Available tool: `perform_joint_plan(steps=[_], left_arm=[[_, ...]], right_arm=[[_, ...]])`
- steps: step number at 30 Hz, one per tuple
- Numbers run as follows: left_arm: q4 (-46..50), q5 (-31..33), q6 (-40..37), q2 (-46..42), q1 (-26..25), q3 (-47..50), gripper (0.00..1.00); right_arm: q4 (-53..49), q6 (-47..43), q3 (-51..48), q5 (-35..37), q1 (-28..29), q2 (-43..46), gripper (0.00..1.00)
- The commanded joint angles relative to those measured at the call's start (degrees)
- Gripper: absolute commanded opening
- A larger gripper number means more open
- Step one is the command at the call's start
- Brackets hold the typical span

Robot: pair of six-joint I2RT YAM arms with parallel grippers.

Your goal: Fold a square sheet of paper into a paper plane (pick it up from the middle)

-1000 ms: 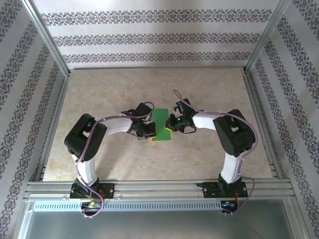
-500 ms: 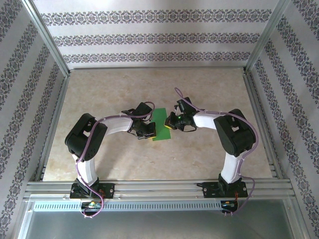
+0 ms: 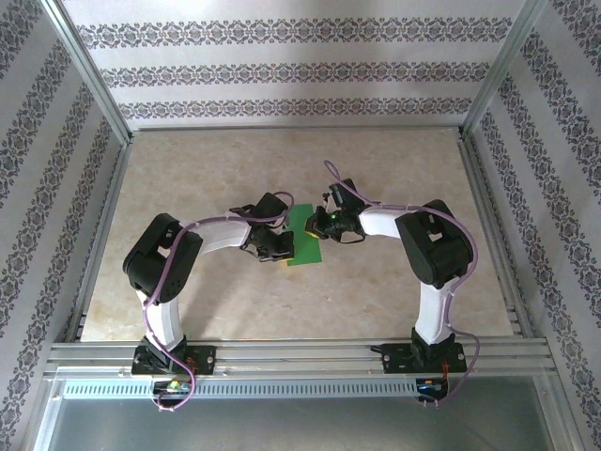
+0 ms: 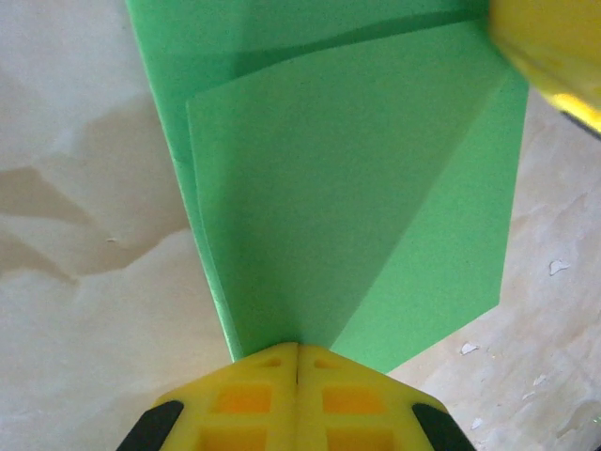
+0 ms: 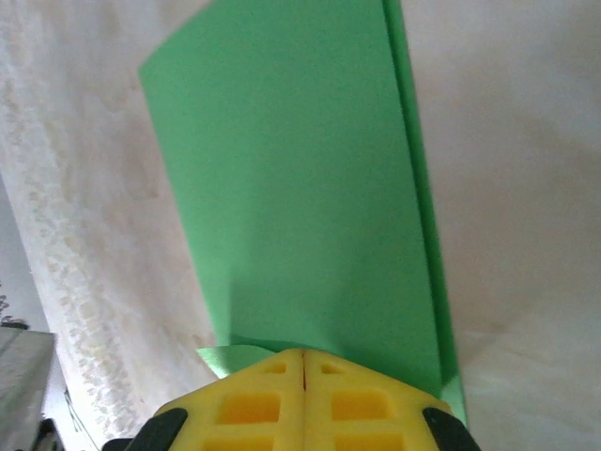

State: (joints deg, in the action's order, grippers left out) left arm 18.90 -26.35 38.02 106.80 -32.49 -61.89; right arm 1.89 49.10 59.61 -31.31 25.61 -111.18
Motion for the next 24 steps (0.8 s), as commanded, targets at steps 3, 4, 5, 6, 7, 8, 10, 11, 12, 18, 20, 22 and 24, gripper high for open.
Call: perform_joint_plan(steps=[3, 4, 5, 6, 7, 8, 10, 11, 12, 18, 20, 22, 24], left_arm=[[5.8, -0.5, -2.5, 1.2, 1.0, -1.8, 0.00], [5.6, -0.9, -2.3, 0.8, 1.1, -2.6, 0.00], [5.2, -1.4, -2.0, 0.4, 1.1, -3.3, 0.00], [4.5, -2.0, -1.3, -0.1, 1.1, -4.1, 0.00], [3.4, -2.6, -0.4, -0.4, 1.1, -4.8, 0.03], [2.0, -3.2, 0.7, -0.6, 1.1, -5.1, 0.04], [-1.8, -4.3, 3.6, -0.4, 1.0, -5.4, 0.07], [-3.4, -4.5, 4.8, 0.0, 1.0, -5.3, 0.08], [-5.0, -4.4, 5.8, 0.4, 0.9, -5.2, 0.09], [-6.9, -4.5, 7.5, 5.1, 0.4, -6.7, 0.09], [-6.1, -4.1, 7.0, 6.2, 0.3, -7.5, 0.08], [-5.8, -4.4, 6.7, 7.2, 0.2, -8.0, 0.08], [-5.0, -4.0, 6.1, 7.6, 0.1, -8.0, 0.08]], right_arm=[[-2.1, -1.7, -2.8, 3.5, -0.7, -0.8, 0.02], [-2.3, -1.6, -3.3, 4.2, -0.8, -0.9, 0.02], [-2.4, -1.4, -3.8, 4.6, -0.9, -0.9, 0.02], [-2.4, -1.2, -4.2, 5.1, -1.0, -1.0, 0.02], [-2.4, -1.0, -4.6, 5.3, -0.9, -1.1, 0.02], [-2.4, -0.7, -4.9, 5.5, -0.9, -1.2, 0.02], [-2.4, -0.2, -5.4, 5.9, -0.7, -1.5, 0.02], [-2.5, -0.1, -5.5, 6.0, -0.6, -1.6, 0.02], [-2.5, 0.2, -5.7, 6.2, -0.6, -1.7, 0.02], [-3.0, 0.9, -6.0, 6.7, -0.6, -2.0, 0.02], [-3.3, 0.9, -6.1, 6.9, -0.5, -1.9, 0.02], [-3.4, 0.9, -6.2, 6.9, -0.6, -2.0, 0.02], [-3.6, 1.0, -6.2, 7.0, -0.6, -2.1, 0.02]])
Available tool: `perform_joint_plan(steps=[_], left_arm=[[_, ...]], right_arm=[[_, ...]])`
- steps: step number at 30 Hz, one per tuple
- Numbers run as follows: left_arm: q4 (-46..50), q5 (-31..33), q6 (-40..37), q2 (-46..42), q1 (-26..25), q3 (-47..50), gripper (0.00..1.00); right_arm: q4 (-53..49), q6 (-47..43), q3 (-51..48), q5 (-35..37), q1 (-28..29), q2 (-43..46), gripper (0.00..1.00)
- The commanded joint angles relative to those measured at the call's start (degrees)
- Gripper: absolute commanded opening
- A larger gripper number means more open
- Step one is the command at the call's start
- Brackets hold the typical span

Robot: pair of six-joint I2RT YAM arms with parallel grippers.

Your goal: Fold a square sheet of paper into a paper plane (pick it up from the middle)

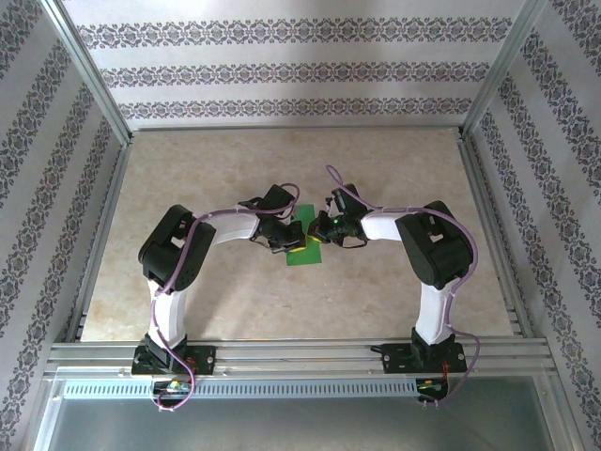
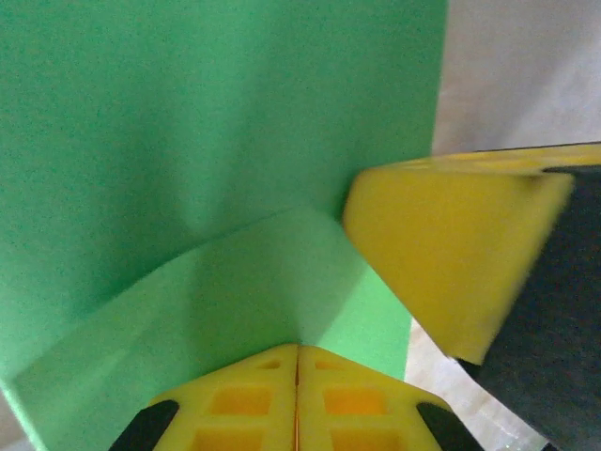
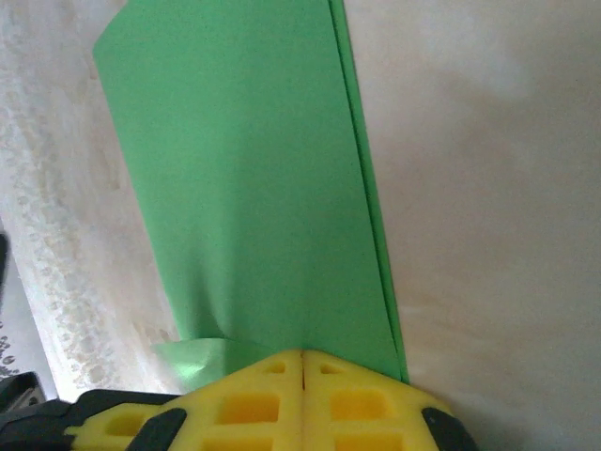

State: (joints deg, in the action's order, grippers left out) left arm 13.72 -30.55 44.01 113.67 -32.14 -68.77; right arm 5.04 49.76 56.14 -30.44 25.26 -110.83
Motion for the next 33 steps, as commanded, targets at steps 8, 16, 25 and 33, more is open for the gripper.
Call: perform_joint_plan(steps=[8, 16, 25, 33], left_arm=[[10.1, 2.5, -9.6, -1.7, -0.3, 4.5, 0.07], [11.4, 1.0, -13.0, -8.9, -0.6, 13.1, 0.07], [16.0, 4.3, -16.8, -13.7, -0.9, 12.9, 0.07], [6.2, 5.8, -8.9, -16.1, -0.5, 7.4, 0.11]], right_arm=[[-9.4, 0.4, -2.6, 7.7, -0.2, -2.8, 0.02], [-10.5, 0.3, -2.3, 8.3, -0.3, -3.3, 0.01], [-11.0, 0.0, -1.8, 8.5, -0.5, -3.1, 0.01], [-7.0, 1.0, 0.0, 3.3, -0.8, 2.2, 0.06]])
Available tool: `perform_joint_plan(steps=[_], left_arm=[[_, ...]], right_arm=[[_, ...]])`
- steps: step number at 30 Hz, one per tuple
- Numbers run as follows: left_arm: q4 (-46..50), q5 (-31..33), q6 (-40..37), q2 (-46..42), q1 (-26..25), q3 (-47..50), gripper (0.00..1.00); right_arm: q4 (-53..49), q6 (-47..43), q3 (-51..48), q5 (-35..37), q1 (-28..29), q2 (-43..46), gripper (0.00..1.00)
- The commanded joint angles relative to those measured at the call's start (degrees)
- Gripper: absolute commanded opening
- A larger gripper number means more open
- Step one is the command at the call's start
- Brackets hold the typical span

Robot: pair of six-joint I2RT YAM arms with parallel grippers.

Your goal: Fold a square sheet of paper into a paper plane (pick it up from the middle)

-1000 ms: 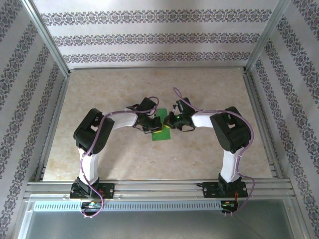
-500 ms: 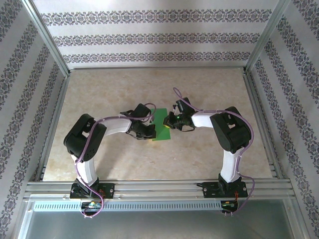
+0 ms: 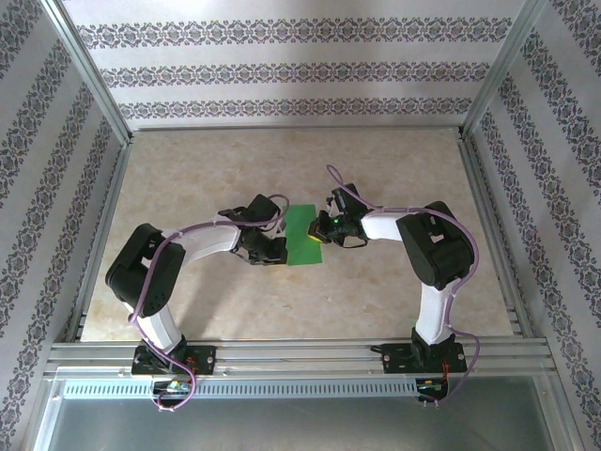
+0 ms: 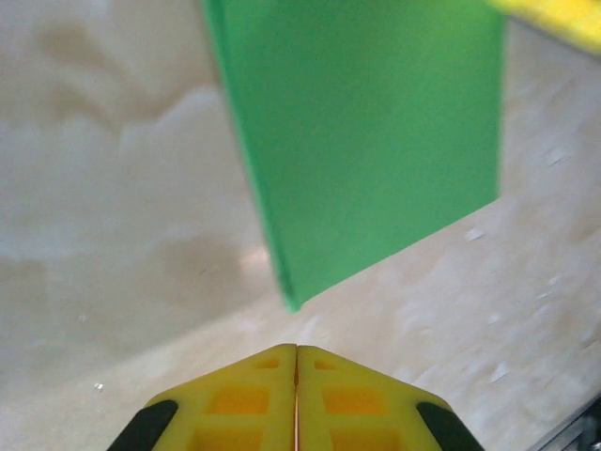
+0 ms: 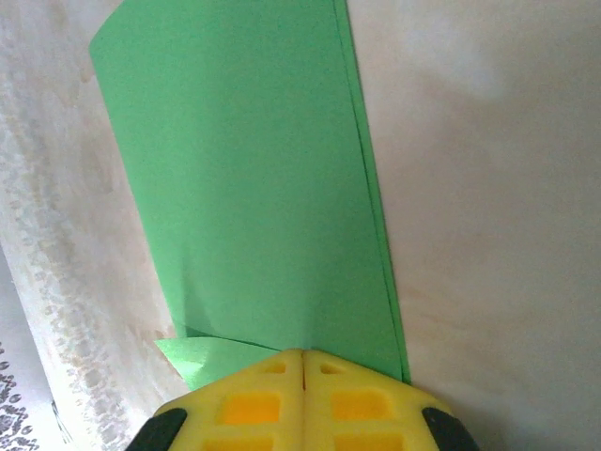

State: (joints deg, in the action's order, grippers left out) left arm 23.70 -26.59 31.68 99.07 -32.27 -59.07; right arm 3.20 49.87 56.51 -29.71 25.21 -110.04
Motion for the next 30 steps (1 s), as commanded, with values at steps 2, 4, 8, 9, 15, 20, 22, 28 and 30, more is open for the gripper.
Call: perform_joint_plan(steps=[2, 4, 8, 9, 15, 20, 22, 28, 30], left_arm=[[-6.2, 2.5, 5.8, -0.7, 0.0, -3.0, 0.12], [-10.3, 1.8, 8.0, 0.4, 0.3, -3.4, 0.13], [-14.3, 0.2, 10.1, 3.9, 0.3, -6.1, 0.13], [-14.3, 0.9, 10.4, 4.7, 0.3, -6.9, 0.13], [-10.6, 8.0, 10.5, 8.8, 0.7, -9.7, 0.09], [-10.8, 9.1, 11.0, 10.5, 1.7, -8.9, 0.07], [-10.8, 9.4, 11.5, 11.4, 1.8, -9.0, 0.05], [-8.6, 12.4, 14.5, 12.8, 2.1, -8.5, 0.04], [-8.1, 12.3, 15.7, 13.4, 2.1, -8.3, 0.04]], right_arm=[[-4.3, 1.3, 0.4, 1.4, -0.9, 4.4, 0.11], [-3.4, 1.8, 0.3, 0.7, -1.3, 7.5, 0.16], [-2.9, 3.3, -2.0, 0.9, -2.3, 11.2, 0.25], [-2.7, 3.7, -3.0, 1.2, -2.6, 11.9, 0.27], [-1.9, 5.3, -6.4, 2.1, -3.0, 12.8, 0.36], [-1.9, 6.3, -6.6, 2.0, -2.4, 11.7, 0.37], [-2.1, 6.7, -6.4, 2.0, -2.1, 10.9, 0.37], [-3.2, 7.9, -5.3, 2.2, -0.9, 9.0, 0.35], [-3.7, 8.5, -4.9, 3.0, -0.4, 8.7, 0.33]])
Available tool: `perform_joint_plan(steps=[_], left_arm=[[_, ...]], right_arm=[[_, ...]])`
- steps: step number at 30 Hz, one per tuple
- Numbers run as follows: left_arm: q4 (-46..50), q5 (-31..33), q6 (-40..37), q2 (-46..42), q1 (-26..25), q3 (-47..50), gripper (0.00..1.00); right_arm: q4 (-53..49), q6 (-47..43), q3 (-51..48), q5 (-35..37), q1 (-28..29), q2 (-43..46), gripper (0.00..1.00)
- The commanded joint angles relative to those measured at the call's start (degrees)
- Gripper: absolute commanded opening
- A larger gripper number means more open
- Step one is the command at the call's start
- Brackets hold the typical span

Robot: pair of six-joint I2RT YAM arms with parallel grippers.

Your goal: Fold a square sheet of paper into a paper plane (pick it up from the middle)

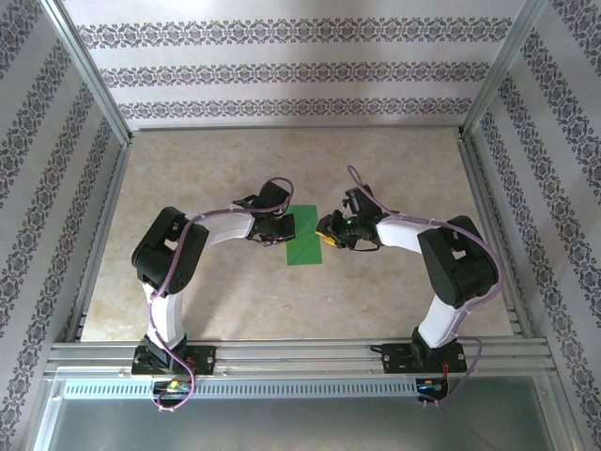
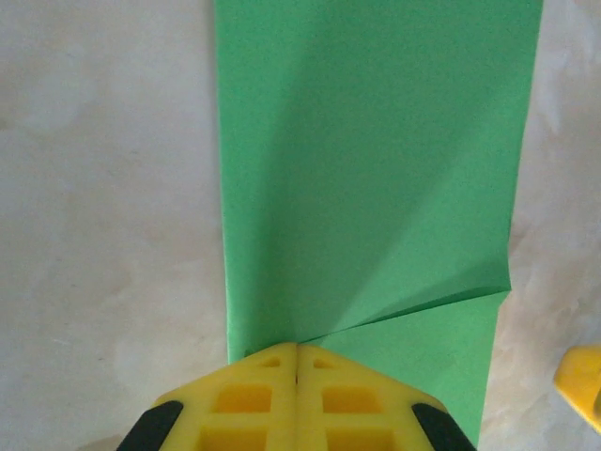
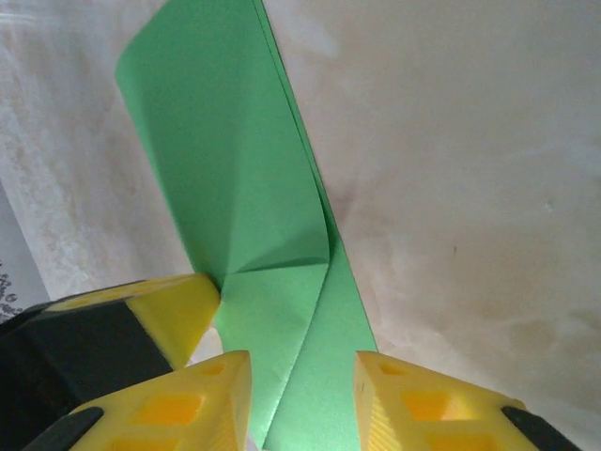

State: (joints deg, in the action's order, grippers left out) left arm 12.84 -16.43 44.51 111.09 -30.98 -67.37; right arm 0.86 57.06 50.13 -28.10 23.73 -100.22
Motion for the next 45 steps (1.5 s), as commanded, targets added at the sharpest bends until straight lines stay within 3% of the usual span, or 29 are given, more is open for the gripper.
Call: perform_joint_plan(steps=[1, 17, 45], left_arm=[[3.0, 2.0, 3.4, 1.6, 0.8, 0.1, 0.04], [3.9, 0.4, 7.9, 2.8, 1.1, 2.1, 0.04], [3.7, -0.3, 7.5, 2.8, 1.2, 2.3, 0.03]], right_arm=[[-1.5, 1.7, 1.7, 1.9, 1.4, -1.3, 0.32], [-5.2, 2.8, 6.4, 5.8, 3.2, -5.6, 0.30], [-1.7, 1.3, 7.7, 1.2, 4.5, -7.0, 0.22]])
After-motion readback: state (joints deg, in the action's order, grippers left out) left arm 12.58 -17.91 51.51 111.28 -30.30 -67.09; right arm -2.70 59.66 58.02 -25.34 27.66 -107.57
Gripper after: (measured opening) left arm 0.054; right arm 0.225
